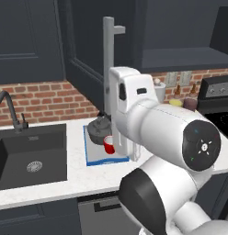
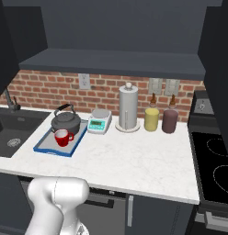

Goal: Pick the kettle from the counter and place it on the tray. Then pick the mug from the cabinet and place it on the tray. Then close the cabinet doors.

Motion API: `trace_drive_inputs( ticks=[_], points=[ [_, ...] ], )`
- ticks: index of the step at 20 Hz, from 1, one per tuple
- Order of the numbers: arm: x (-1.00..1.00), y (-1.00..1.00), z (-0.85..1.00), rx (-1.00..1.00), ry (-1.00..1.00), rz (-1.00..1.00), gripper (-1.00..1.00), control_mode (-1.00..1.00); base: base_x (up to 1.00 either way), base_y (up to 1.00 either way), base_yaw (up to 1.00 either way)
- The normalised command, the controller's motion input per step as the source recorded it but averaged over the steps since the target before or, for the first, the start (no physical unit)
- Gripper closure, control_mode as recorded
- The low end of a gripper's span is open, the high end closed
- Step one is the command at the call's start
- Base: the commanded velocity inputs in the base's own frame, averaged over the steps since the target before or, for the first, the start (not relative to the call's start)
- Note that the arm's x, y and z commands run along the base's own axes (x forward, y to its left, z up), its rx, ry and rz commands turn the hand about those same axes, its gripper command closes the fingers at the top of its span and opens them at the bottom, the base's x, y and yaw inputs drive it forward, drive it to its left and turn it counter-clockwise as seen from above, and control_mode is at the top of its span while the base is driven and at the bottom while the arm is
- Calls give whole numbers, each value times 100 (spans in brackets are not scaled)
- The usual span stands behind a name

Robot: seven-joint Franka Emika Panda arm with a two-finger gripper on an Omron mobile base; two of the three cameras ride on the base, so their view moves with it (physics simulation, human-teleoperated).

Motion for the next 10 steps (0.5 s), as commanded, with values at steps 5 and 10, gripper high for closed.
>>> trace_drive_inputs(
  ticks=[5,10],
  points=[
    [39,-71,-2,-1,0,-33,-100,-100,0,0,0],
    [47,-71,-6,0,1,-29,-100,-100,0,0,0]
  ],
)
